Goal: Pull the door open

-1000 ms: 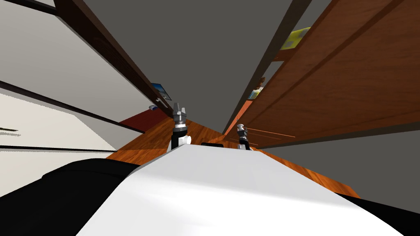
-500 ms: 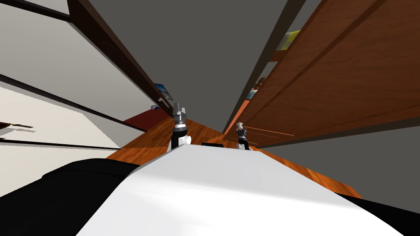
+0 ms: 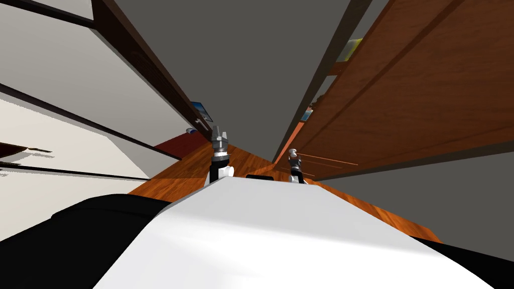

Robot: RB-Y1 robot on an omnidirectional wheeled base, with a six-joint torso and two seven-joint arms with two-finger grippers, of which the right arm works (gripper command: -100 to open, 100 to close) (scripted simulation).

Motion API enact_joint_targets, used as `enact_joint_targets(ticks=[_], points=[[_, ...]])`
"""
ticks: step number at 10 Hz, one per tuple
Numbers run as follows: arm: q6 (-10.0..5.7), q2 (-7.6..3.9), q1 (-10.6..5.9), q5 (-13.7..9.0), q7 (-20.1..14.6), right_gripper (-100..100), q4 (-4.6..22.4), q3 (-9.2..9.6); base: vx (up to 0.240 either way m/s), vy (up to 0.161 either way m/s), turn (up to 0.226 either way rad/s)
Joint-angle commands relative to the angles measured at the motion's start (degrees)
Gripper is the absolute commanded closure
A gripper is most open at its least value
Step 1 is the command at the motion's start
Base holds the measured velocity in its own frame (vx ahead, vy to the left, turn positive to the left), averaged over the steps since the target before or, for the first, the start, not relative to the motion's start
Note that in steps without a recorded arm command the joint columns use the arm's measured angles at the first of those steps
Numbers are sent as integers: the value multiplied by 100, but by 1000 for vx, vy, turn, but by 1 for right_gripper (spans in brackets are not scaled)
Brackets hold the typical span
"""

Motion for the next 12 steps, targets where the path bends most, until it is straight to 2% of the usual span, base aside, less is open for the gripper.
enact_joint_targets(ticks=[1,3,4,5,6,8,12], points=[[7,5,-4,-52,-169,-100,-10,31,-45,-9,12],[36,32,-7,-255,-547,-100,-72,152,-71,-14,35],[36,32,-7,-255,-638,-100,-72,152,-64,-8,9],[50,45,-8,-354,-836,-100,-101,211,-54,-7,13],[50,45,-8,-354,-872,-100,-101,211,-42,-13,13],[77,70,-10,-544,-1257,-100,-159,325,-61,-23,27],[102,93,-13,-719,-1789,-100,-213,429,-63,-16,18]])
